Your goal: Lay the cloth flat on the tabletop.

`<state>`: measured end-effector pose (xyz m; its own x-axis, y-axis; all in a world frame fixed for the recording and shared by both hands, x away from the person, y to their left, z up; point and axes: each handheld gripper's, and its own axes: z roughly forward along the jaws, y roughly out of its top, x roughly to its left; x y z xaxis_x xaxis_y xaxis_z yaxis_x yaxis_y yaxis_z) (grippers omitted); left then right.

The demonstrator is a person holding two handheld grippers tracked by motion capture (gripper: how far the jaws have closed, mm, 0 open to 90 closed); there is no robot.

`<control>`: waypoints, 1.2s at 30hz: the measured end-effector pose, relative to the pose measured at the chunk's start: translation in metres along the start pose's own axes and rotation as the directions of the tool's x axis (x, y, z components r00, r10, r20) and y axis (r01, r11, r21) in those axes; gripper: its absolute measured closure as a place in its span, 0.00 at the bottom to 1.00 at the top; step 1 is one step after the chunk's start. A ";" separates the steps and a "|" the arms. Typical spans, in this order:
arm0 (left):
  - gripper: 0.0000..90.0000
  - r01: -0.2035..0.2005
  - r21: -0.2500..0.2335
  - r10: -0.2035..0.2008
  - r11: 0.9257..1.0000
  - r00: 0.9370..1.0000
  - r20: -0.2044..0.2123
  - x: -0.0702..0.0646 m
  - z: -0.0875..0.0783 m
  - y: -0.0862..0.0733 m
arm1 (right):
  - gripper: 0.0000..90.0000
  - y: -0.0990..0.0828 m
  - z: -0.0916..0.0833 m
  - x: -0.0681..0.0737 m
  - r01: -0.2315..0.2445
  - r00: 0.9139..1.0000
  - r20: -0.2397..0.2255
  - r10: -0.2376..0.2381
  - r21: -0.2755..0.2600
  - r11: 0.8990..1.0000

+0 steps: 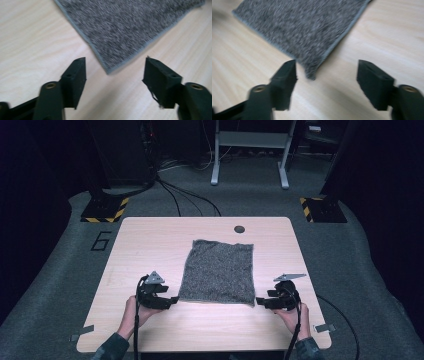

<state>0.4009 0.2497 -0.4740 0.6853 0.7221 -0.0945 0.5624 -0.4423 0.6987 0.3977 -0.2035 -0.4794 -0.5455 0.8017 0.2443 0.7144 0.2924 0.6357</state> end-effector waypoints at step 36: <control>0.16 -0.035 0.129 0.071 0.991 0.957 -0.280 0.022 0.092 0.046 | 0.01 0.068 0.102 0.010 0.159 0.983 0.088 -0.164 0.062 0.985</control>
<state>0.4845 0.1966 -0.5092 0.5665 0.8089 0.1573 0.5928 -0.5326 0.6041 0.4853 -0.1226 -0.5083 -0.6142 0.7859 0.0715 0.6445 0.4474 0.6201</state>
